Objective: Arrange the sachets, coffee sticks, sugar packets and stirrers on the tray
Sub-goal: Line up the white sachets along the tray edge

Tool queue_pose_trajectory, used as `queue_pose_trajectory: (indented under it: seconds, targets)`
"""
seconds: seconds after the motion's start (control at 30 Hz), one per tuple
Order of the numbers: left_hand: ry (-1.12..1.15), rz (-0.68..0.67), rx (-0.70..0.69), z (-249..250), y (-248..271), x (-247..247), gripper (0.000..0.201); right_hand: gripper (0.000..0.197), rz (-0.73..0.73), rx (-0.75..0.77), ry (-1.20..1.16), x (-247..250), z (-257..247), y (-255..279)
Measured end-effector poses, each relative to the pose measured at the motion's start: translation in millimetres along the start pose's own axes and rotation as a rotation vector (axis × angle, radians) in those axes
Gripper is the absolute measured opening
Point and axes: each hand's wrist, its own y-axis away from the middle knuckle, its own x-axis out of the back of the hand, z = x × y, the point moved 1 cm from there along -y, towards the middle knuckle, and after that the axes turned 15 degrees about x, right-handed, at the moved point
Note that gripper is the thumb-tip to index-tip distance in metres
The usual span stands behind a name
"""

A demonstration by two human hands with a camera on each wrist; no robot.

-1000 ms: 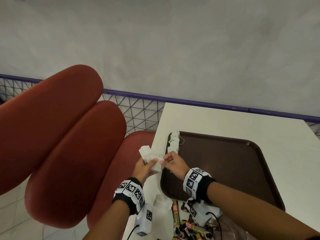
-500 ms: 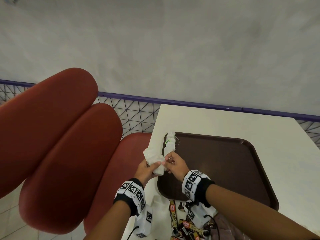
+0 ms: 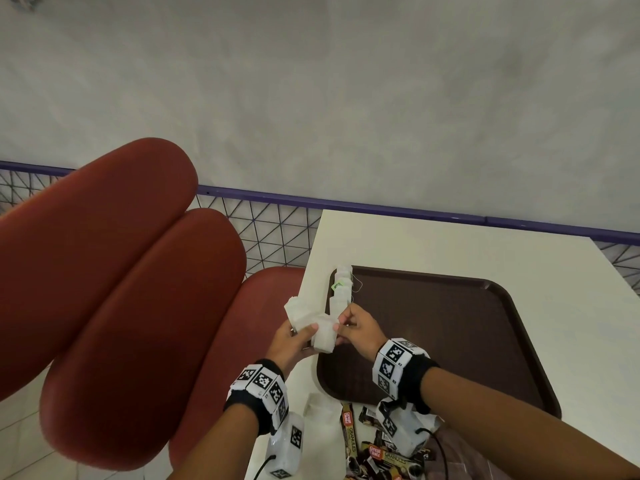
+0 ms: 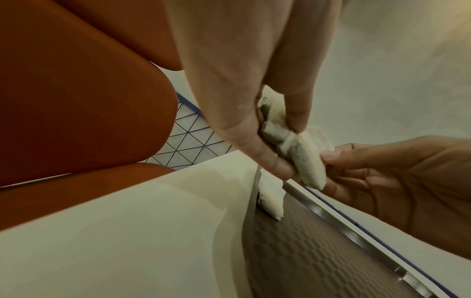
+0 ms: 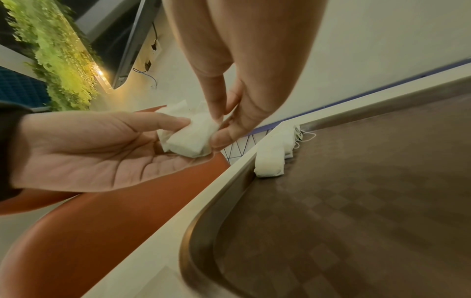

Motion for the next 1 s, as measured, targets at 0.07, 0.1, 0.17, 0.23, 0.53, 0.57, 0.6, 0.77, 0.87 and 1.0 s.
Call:
queue_pose_trajectory:
  seconds: [0.07,0.1,0.17,0.23,0.53,0.57,0.6,0.77,0.87,1.0]
  targets:
    - [-0.012,0.014,0.000,0.8,0.2,-0.1,0.043,0.023,0.005,0.002,-0.030,1.8,1.9,1.3]
    - [-0.019,0.016,0.001,0.8,-0.2,0.1,0.043,0.023,0.008,0.005,-0.050,2.8,2.4,2.2]
    - [-0.024,0.019,0.001,0.9,0.1,0.4,0.042,0.023,0.032,0.011,-0.085,5.7,3.5,3.7]
    - [-0.021,0.036,-0.004,1.2,0.4,1.8,0.039,0.023,0.071,0.012,-0.050,11.8,6.8,3.1]
    - [0.008,0.116,-0.002,1.2,0.5,19.9,0.037,0.030,0.091,0.002,0.464,33.2,10.3,-8.7]
    - [0.010,0.117,-0.002,1.5,1.3,20.6,0.036,0.030,0.076,0.000,0.449,30.8,10.1,-10.9]
    - [0.011,0.118,-0.004,1.4,1.8,21.4,0.035,0.031,0.060,-0.006,0.434,27.8,10.3,-13.1]
    - [0.044,0.092,-0.002,-0.6,7.3,25.7,0.027,0.037,0.009,-0.033,0.476,13.1,15.6,-26.1]
    - [0.057,0.079,-0.001,-3.4,11.8,29.8,0.025,0.025,-0.020,-0.076,0.502,8.8,20.9,-31.3]
    - [0.046,0.090,-0.003,-3.3,14.2,36.9,0.019,0.030,-0.080,-0.083,0.583,5.3,30.0,-32.0]
